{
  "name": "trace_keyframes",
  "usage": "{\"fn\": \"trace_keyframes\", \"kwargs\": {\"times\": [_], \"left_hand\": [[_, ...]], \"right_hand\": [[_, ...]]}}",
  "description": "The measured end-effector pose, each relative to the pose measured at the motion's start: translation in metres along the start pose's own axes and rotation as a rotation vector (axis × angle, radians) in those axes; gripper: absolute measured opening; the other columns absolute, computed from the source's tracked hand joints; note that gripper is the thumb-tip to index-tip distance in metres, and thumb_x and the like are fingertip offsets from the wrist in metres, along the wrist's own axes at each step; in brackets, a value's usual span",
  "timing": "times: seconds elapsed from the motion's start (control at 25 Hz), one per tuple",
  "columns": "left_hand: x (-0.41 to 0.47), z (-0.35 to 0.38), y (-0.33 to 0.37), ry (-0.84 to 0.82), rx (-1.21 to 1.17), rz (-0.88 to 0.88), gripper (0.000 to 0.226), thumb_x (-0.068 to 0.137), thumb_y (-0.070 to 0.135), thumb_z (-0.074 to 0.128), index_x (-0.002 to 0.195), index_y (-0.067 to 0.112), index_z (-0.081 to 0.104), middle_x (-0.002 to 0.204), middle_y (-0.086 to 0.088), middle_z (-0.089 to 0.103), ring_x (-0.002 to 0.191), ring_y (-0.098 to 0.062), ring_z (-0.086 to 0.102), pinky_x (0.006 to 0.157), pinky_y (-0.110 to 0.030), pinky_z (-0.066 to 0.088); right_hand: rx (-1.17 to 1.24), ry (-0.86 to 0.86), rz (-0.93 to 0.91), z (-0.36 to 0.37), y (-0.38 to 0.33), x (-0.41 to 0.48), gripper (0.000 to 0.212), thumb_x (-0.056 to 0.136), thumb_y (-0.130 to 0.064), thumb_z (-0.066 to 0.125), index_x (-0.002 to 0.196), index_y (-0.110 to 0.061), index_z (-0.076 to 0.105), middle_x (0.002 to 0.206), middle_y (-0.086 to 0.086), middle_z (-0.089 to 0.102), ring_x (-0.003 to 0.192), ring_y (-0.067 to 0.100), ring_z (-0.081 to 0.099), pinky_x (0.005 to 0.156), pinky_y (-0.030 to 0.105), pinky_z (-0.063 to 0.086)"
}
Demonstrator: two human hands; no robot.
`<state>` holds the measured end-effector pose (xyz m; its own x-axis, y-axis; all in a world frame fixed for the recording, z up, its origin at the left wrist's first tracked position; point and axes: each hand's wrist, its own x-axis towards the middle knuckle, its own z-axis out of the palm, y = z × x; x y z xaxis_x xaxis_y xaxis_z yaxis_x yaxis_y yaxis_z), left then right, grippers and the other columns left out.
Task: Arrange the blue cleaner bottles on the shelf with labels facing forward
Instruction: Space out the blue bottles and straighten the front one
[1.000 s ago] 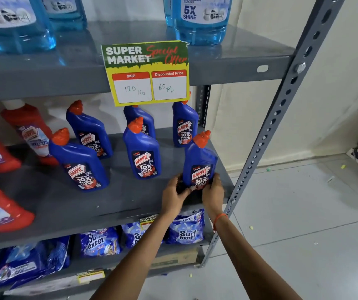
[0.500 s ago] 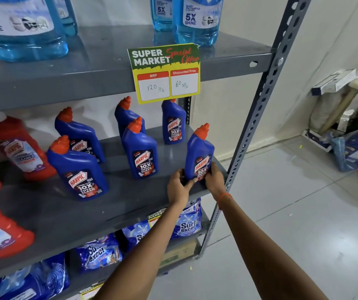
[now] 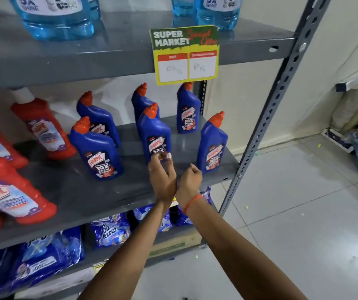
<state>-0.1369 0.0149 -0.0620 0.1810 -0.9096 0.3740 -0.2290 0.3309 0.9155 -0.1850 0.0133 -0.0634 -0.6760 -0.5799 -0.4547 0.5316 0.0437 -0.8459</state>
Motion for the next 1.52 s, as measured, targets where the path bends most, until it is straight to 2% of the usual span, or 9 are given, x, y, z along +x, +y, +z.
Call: {"fn": "trace_keyframes", "kwargs": {"times": [0.12, 0.2, 0.32, 0.44, 0.56, 0.84, 1.08, 1.32, 1.52], "left_hand": [[0.014, -0.025, -0.012, 0.133, 0.059, 0.012, 0.042, 0.086, 0.042, 0.044, 0.1, 0.002, 0.05, 0.097, -0.009, 0.055, 0.089, -0.021, 0.05, 0.078, -0.029, 0.041], [0.036, -0.037, -0.036, 0.117, 0.107, -0.053, 0.047, 0.084, 0.039, 0.057, 0.109, 0.0, 0.049, 0.107, -0.017, 0.057, 0.098, -0.03, 0.054, 0.085, -0.042, 0.047], [0.065, -0.046, -0.057, -0.22, 0.131, -0.223, 0.066, 0.082, 0.02, 0.066, 0.137, 0.004, 0.032, 0.139, -0.016, 0.044, 0.13, -0.03, 0.042, 0.107, -0.04, 0.036], [0.084, -0.047, -0.058, -0.495, 0.158, -0.307, 0.059, 0.085, 0.02, 0.063, 0.136, 0.009, 0.037, 0.136, -0.011, 0.051, 0.127, -0.026, 0.046, 0.098, -0.032, 0.037], [0.089, -0.05, -0.052, -0.531, 0.128, -0.371, 0.05, 0.088, 0.026, 0.059, 0.133, 0.011, 0.042, 0.134, -0.012, 0.054, 0.124, -0.027, 0.05, 0.093, -0.03, 0.039], [0.022, -0.068, -0.056, -0.436, 0.258, -0.249, 0.047, 0.089, 0.036, 0.054, 0.127, 0.008, 0.047, 0.126, -0.014, 0.061, 0.114, -0.027, 0.057, 0.09, -0.033, 0.046], [0.007, -0.075, -0.044, -0.441, 0.208, -0.223, 0.039, 0.092, 0.032, 0.051, 0.124, 0.012, 0.049, 0.121, -0.009, 0.062, 0.101, -0.008, 0.053, 0.08, -0.024, 0.041], [0.008, -0.076, -0.049, -0.457, 0.201, -0.201, 0.036, 0.092, 0.032, 0.051, 0.122, 0.013, 0.05, 0.117, -0.008, 0.064, 0.104, -0.014, 0.058, 0.07, -0.009, 0.041], [0.008, -0.08, -0.047, -0.417, 0.169, -0.162, 0.052, 0.085, 0.034, 0.06, 0.128, 0.013, 0.04, 0.127, -0.005, 0.055, 0.115, -0.015, 0.052, 0.089, -0.024, 0.042]], "right_hand": [[-0.196, -0.119, -0.039, 0.027, 0.003, -0.012, 0.027, 0.09, -0.005, 0.04, 0.068, -0.018, 0.047, 0.06, 0.001, 0.043, 0.05, 0.011, 0.038, 0.044, 0.024, 0.036], [-0.297, -0.181, -0.222, 0.038, 0.0, -0.01, 0.018, 0.086, -0.004, 0.042, 0.077, -0.014, 0.055, 0.071, 0.007, 0.055, 0.062, 0.017, 0.049, 0.054, 0.028, 0.044], [-0.531, -0.327, -0.435, 0.046, -0.007, 0.011, 0.037, 0.083, 0.003, 0.042, 0.119, -0.001, 0.05, 0.116, 0.017, 0.053, 0.11, 0.025, 0.048, 0.097, 0.033, 0.039], [-0.697, -0.488, -0.341, 0.049, -0.017, 0.034, 0.046, 0.085, 0.007, 0.038, 0.13, -0.003, 0.038, 0.13, 0.017, 0.053, 0.122, 0.029, 0.049, 0.096, 0.029, 0.037], [-0.84, -0.558, -0.277, 0.046, -0.018, 0.044, 0.041, 0.084, 0.005, 0.036, 0.122, -0.007, 0.043, 0.125, 0.019, 0.058, 0.117, 0.035, 0.054, 0.091, 0.035, 0.041], [-0.82, -0.6, -0.374, -0.011, 0.004, 0.029, 0.04, 0.081, 0.001, 0.051, 0.119, -0.008, 0.048, 0.11, 0.011, 0.063, 0.105, 0.028, 0.059, 0.083, 0.031, 0.043], [-0.754, -0.66, -0.338, -0.026, 0.001, 0.023, 0.042, 0.077, 0.002, 0.061, 0.117, -0.008, 0.05, 0.104, 0.005, 0.063, 0.099, 0.021, 0.06, 0.087, 0.03, 0.047], [-0.774, -0.64, -0.332, -0.028, 0.001, 0.022, 0.042, 0.075, 0.001, 0.065, 0.113, -0.01, 0.051, 0.103, 0.005, 0.064, 0.1, 0.022, 0.062, 0.091, 0.035, 0.051], [-0.483, -0.457, -0.357, -0.023, -0.003, -0.001, 0.043, 0.08, 0.004, 0.055, 0.118, -0.014, 0.047, 0.118, 0.012, 0.06, 0.107, 0.023, 0.059, 0.089, 0.034, 0.05]]}}
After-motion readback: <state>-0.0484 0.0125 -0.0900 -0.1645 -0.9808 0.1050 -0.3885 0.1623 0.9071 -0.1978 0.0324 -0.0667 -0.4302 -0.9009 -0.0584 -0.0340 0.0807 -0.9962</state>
